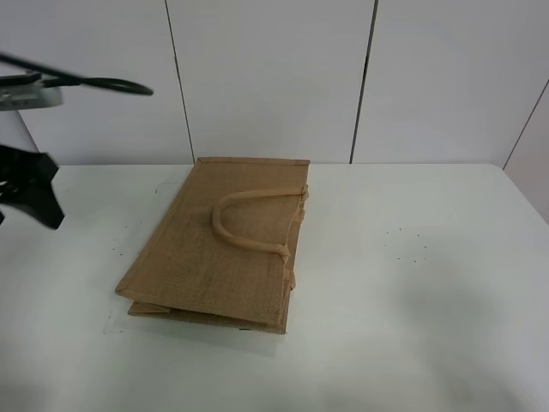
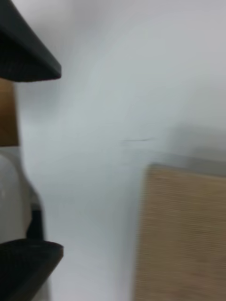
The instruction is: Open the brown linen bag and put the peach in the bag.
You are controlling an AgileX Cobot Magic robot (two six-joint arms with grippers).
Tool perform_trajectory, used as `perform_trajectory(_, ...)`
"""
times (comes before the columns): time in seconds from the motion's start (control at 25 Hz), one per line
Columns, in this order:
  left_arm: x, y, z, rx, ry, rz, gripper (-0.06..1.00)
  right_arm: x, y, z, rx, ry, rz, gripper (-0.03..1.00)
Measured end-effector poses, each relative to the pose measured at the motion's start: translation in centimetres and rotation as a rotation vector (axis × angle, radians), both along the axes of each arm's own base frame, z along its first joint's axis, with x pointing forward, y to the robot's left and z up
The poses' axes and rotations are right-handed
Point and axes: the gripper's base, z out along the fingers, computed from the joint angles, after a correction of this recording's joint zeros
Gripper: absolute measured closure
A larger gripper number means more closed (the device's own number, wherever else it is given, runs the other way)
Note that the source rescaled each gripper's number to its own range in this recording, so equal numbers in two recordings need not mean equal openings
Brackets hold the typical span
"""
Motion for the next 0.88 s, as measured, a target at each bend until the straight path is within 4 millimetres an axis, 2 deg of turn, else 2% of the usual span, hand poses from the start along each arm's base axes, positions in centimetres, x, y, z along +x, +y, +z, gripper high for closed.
perform_trajectory(0.08, -3.8, 0.3, -0.1, -0.003, -0.041, -0.003, -0.05, 0.0, 0.0, 0.0, 0.000, 0.000, 0.000, -0.03)
perform_trajectory(0.2, -8.9, 0.7, -1.5, -0.004, -0.097, -0.012, -0.05, 0.0, 0.0, 0.0, 0.000, 0.000, 0.000, -0.03)
perform_trajectory(0.4, -14.7, 1.2, -4.0, -0.004, -0.314, -0.048, -0.05, 0.0, 0.0, 0.0, 0.001, 0.000, 0.001, -0.03)
perform_trajectory(0.56, -17.5, 1.4, -5.9, 0.000, -0.430, -0.068, -0.05, 0.0, 0.0, 0.0, 0.001, 0.000, 0.001, -0.03)
perform_trajectory(0.64, -18.5, 1.5, -6.0, 0.000, -0.493, -0.073, -0.05, 0.0, 0.0, 0.0, 0.001, 0.000, 0.001, -0.03)
perform_trajectory(0.88, -19.6, 1.6, -5.9, -0.002, -0.569, -0.075, -0.04, 0.0, 0.0, 0.0, 0.002, 0.000, 0.001, -0.03)
